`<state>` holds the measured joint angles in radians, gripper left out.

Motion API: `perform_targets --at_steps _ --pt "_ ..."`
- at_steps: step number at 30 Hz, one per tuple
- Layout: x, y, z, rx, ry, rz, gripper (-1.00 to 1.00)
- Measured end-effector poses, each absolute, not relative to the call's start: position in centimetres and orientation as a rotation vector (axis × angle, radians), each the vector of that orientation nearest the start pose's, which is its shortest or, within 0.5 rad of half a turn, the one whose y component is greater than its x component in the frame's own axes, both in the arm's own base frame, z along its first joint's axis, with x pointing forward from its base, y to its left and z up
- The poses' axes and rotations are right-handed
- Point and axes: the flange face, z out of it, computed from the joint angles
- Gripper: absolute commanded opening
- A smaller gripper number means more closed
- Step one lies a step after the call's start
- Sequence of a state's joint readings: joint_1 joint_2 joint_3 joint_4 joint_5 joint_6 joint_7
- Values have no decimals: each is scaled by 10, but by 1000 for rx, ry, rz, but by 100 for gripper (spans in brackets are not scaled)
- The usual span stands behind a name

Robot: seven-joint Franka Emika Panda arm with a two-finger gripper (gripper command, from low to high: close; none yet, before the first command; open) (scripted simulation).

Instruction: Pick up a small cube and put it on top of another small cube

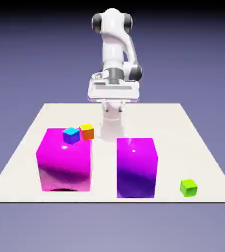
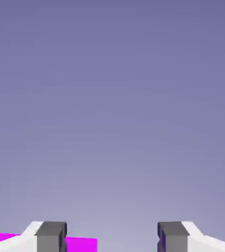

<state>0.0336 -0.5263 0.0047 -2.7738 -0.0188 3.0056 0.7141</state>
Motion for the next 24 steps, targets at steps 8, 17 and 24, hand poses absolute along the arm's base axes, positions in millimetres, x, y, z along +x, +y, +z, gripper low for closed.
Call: perform_targets --at_steps 8,17,24 --pt "464 107 414 -2936 294 -748 0" --pt "501 224 341 -3164 -477 -413 0" --pt "504 310 269 -3178 -1096 -125 0"
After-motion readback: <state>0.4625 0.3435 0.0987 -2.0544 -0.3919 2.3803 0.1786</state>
